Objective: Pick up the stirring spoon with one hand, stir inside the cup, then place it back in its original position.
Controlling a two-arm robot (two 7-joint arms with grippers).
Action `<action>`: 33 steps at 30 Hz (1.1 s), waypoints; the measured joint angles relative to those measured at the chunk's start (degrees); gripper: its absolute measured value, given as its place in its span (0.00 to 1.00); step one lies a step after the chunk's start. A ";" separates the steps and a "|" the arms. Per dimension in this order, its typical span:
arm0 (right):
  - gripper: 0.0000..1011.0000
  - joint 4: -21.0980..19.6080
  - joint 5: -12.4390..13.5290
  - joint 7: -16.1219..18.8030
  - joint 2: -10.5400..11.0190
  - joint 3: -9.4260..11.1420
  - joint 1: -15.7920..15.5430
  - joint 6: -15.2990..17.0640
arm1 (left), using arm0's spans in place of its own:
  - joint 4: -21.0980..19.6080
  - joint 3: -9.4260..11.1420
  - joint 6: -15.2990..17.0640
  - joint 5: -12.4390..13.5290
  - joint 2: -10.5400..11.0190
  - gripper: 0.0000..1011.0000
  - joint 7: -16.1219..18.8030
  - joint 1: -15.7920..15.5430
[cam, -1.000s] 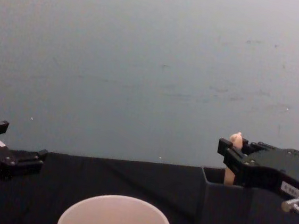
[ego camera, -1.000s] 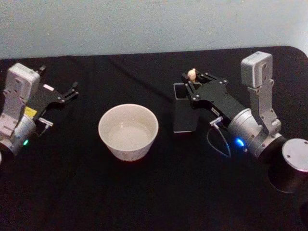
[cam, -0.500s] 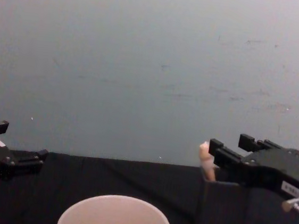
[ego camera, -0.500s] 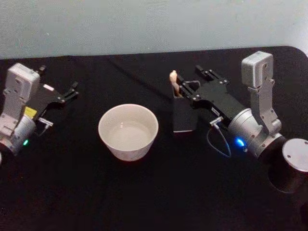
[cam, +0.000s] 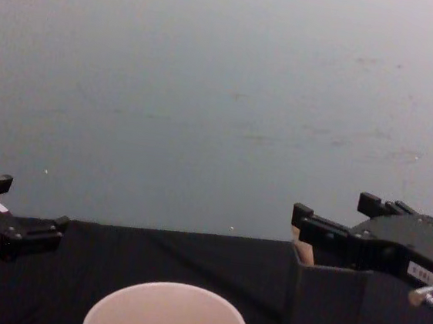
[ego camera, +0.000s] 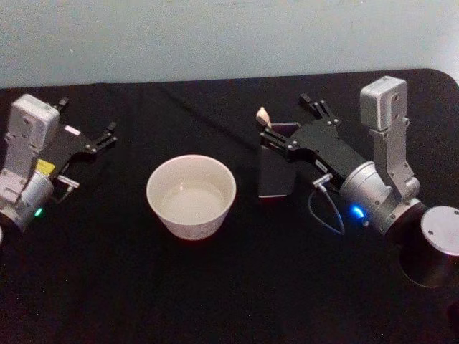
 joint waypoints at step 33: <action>0.99 5.64 -6.55 -4.85 -0.25 7.66 -1.06 -0.08 | 0.00 0.00 0.00 0.00 0.00 0.99 0.00 0.00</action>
